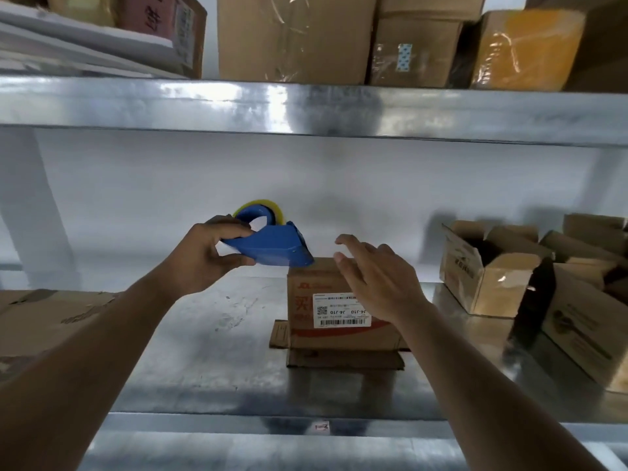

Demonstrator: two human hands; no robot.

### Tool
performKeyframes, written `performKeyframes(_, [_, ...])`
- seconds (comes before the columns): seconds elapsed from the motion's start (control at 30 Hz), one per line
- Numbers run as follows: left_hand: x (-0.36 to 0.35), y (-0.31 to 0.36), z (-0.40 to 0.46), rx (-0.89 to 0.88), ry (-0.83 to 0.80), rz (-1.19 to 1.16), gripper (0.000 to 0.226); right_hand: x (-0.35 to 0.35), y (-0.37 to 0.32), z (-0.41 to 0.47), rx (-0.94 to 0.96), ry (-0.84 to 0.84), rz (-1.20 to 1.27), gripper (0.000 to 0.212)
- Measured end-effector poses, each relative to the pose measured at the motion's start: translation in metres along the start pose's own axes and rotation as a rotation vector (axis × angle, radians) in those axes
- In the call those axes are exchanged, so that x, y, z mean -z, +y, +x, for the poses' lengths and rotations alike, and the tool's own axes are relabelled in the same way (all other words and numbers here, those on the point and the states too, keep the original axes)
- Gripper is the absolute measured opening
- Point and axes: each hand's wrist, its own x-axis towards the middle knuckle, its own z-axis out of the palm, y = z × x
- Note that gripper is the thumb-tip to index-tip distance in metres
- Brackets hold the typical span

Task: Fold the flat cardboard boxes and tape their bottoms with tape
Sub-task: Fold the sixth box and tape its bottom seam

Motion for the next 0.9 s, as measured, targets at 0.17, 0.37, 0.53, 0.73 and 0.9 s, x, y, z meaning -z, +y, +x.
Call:
performKeyframes(0.17, [-0.013, 0.015, 0.016, -0.060, 0.020, 0.033, 0.050, 0.007, 0.009, 0.001, 0.051, -0.028, 0.070, 0.065])
performKeyframes(0.37, [-0.029, 0.021, 0.028, -0.073, -0.015, 0.049, 0.057, 0.003, 0.016, 0.004, 0.125, 0.005, 0.021, 0.061])
performKeyframes(0.53, [-0.032, 0.023, 0.037, -0.097, -0.044, 0.065, 0.060, -0.001, 0.022, 0.006, 0.139, 0.031, 0.049, 0.058])
performKeyframes(0.73, [-0.032, 0.022, 0.045, -0.068, -0.130, 0.000, 0.063, -0.003, 0.029, 0.008, 0.153, -0.029, 0.099, 0.058])
performKeyframes(0.9, [-0.034, 0.020, 0.050, -0.064, -0.176, -0.011, 0.044, -0.003, 0.038, 0.009, 0.164, -0.064, 0.213, 0.053])
